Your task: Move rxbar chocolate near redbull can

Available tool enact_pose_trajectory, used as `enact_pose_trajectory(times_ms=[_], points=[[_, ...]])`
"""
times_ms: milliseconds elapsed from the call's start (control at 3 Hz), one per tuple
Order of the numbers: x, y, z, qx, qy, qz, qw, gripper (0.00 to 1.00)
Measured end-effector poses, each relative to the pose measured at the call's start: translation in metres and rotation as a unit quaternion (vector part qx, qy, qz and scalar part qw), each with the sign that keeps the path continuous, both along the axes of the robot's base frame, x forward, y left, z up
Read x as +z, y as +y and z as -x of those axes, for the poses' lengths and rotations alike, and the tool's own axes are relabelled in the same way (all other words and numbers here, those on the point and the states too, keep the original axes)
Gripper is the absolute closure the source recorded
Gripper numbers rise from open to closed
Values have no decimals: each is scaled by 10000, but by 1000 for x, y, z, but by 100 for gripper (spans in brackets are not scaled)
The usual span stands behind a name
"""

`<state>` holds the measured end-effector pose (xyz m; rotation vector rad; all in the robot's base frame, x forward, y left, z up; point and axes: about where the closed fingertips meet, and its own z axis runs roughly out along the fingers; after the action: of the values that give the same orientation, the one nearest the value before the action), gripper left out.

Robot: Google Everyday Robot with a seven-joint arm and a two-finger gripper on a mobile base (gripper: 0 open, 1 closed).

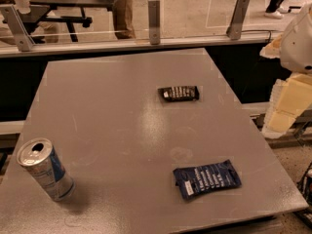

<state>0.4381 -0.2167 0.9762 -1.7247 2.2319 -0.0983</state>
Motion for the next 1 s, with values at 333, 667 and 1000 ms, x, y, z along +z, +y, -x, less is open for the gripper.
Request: enact_pose_trajectory(times_ms=[333, 667, 1000], points=[[0, 0, 0, 0, -1, 0, 10000, 0], [-3, 9, -12, 112, 56, -121, 9998, 0], [-14, 32, -43, 324, 156, -430, 9984, 0]])
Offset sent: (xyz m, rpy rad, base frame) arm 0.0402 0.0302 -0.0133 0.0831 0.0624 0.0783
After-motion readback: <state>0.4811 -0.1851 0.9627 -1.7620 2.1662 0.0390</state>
